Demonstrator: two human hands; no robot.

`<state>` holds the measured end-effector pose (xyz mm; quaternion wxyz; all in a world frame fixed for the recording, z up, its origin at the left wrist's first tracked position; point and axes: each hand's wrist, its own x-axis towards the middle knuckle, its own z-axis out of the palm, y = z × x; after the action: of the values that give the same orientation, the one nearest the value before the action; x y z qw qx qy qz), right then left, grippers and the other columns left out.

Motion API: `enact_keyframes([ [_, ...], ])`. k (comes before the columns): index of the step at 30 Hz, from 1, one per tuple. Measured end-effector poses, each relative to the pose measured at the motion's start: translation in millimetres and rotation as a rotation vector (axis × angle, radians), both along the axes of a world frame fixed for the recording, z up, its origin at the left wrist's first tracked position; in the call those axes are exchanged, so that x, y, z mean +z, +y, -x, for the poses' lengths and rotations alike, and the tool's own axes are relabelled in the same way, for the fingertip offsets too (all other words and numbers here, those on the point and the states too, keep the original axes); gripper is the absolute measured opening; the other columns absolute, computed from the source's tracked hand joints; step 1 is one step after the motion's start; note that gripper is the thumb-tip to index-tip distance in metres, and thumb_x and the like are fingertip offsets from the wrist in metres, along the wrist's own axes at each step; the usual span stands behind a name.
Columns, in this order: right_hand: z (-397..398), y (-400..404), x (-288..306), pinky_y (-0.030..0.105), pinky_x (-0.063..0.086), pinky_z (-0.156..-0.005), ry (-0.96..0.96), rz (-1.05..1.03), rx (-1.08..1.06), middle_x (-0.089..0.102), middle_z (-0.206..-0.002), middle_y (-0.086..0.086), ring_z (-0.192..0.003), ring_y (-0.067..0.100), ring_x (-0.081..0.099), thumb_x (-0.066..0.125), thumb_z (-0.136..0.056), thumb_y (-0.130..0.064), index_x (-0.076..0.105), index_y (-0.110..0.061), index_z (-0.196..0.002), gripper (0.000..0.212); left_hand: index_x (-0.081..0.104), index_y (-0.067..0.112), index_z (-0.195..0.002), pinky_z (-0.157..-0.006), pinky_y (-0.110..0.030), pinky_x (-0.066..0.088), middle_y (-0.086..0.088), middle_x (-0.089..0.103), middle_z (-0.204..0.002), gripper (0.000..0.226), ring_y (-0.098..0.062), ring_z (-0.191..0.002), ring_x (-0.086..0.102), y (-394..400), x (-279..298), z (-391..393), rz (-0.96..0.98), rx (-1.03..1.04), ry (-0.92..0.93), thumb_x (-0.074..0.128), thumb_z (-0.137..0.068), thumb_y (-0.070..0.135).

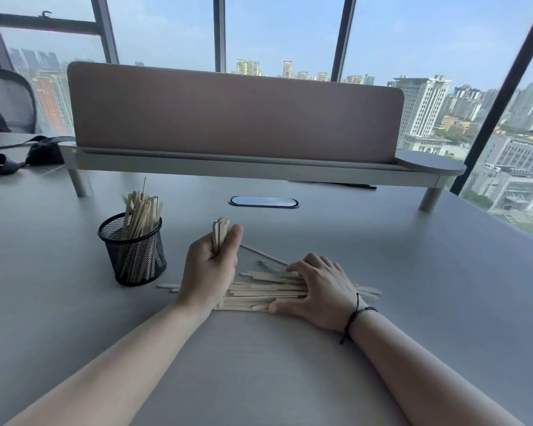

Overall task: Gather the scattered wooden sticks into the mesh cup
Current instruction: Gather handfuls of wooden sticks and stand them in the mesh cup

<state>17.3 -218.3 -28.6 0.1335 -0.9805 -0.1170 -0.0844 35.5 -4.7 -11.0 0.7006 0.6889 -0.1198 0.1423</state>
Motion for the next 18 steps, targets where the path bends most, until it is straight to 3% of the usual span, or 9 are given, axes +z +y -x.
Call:
enact_keyframes([
  [4,-4.0,-0.3,-0.6,0.027,0.037,-0.082,-0.017,-0.028,-0.03,0.049,-0.098,-0.014,-0.106,0.013,0.05,0.051,-0.058,-0.093,0.057,-0.035,-0.103,0.073,0.029,0.024,-0.055,-0.045,-0.04,0.019,0.006,0.029,-0.047,0.055,-0.017,-0.043,0.022,-0.9,0.9,2.1,0.01,-0.01,-0.018,0.058,-0.087,0.058],
  [10,-11.7,-4.8,2.1,0.032,0.036,-0.062,-0.057,0.003,-0.051,0.055,-0.08,-0.01,-0.076,0.019,0.052,0.046,-0.067,-0.091,0.045,-0.028,-0.081,0.065,0.027,0.02,-0.058,-0.045,-0.04,0.018,0.003,0.028,-0.048,0.056,-0.016,-0.043,0.021,-3.0,3.3,4.6,0.033,-0.013,-0.039,0.058,-0.089,0.055],
  [18,-15.1,-4.6,5.4,0.034,0.029,-0.057,-0.081,0.073,-0.039,0.053,-0.071,-0.004,-0.072,0.027,0.052,0.043,-0.074,-0.087,0.044,-0.016,-0.068,0.072,0.027,0.008,-0.06,-0.044,-0.028,0.018,-0.002,0.027,-0.048,0.062,-0.016,-0.043,0.021,-3.8,5.1,7.7,0.041,-0.035,-0.078,0.056,-0.092,0.053],
])
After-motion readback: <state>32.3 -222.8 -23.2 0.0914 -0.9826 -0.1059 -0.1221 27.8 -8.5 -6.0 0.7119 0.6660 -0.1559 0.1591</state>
